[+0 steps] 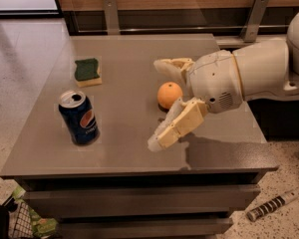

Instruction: Pick pepsi can

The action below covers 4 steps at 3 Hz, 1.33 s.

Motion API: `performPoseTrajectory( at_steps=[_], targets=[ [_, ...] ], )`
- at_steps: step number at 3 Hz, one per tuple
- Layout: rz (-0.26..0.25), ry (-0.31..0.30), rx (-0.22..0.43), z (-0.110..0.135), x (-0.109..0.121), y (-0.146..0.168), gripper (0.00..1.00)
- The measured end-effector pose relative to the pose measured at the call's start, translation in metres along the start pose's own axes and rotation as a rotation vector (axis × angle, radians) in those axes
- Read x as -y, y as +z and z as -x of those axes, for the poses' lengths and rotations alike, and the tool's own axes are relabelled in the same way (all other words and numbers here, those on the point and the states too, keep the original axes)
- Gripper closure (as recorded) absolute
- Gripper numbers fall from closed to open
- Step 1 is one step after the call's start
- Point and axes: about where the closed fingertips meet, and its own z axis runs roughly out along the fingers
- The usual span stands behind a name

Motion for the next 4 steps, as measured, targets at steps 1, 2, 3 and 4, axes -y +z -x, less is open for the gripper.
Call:
performPoseTrajectory(
  at_steps=[1,2,3,4],
  targets=[
    [-0.006,0.021,-0.002,-0.001,0.003,0.030,0.00],
    [-0.021,0.027,0.045,0.003,0.006,0.074,0.00],
    [-0.042,0.013,0.109,0.004,0.007,0.097,0.00],
    [-0.044,-0.001,0.218,-0.001,0.008,0.128,0.00]
  ],
)
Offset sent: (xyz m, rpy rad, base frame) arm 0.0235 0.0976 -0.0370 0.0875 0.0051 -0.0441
